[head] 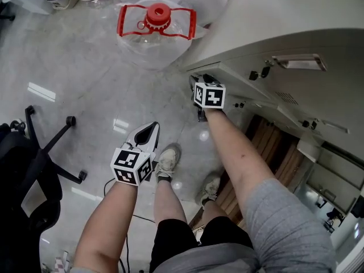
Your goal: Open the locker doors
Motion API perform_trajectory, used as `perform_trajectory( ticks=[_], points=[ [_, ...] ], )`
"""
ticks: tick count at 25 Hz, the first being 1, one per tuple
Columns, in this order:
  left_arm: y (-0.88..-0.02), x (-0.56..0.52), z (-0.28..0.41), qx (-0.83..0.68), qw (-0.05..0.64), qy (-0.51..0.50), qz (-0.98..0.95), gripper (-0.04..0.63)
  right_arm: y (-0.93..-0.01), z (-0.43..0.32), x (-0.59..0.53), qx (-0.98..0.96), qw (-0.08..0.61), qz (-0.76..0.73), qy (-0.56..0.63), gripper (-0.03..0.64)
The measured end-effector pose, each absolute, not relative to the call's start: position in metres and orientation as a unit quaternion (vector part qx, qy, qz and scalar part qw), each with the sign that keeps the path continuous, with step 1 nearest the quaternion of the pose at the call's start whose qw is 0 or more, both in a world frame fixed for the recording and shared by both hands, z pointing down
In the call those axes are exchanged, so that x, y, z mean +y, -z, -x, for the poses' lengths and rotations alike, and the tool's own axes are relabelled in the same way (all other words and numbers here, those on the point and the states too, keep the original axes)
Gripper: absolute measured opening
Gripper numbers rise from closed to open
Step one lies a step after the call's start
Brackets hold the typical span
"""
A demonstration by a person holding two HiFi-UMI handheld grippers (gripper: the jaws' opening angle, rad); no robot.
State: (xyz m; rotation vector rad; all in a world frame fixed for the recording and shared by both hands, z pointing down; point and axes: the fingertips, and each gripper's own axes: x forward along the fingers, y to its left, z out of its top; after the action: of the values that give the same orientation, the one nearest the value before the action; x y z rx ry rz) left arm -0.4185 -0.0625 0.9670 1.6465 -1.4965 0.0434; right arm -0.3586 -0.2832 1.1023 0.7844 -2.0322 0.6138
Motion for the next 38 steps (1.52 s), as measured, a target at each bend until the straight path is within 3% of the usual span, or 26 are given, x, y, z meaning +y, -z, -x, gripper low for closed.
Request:
perform_trajectory(
  ticks=[13, 29, 38],
  points=[
    [-0.945, -0.068, 0.361, -0.583, 0.438, -0.027, -0.684, 0.005, -1.102, 0.285, -0.159, -0.821, 0.475, -0.214, -0.235, 0.21],
    [-0.942, -0.049, 0.264, -0.552, 0.451, -0.058, -0.699, 0.005, -1.094, 0.16, -0.115, -0.763, 0.385, -0.319, -0.409, 0.196],
    [-0.933, -0.056, 0.23, -0.534, 0.446, -0.075, -0.715, 0.005, -1.089, 0.084, -0.11, -0.753, 0.438, -0.326, -0.368, 0.183]
  ],
)
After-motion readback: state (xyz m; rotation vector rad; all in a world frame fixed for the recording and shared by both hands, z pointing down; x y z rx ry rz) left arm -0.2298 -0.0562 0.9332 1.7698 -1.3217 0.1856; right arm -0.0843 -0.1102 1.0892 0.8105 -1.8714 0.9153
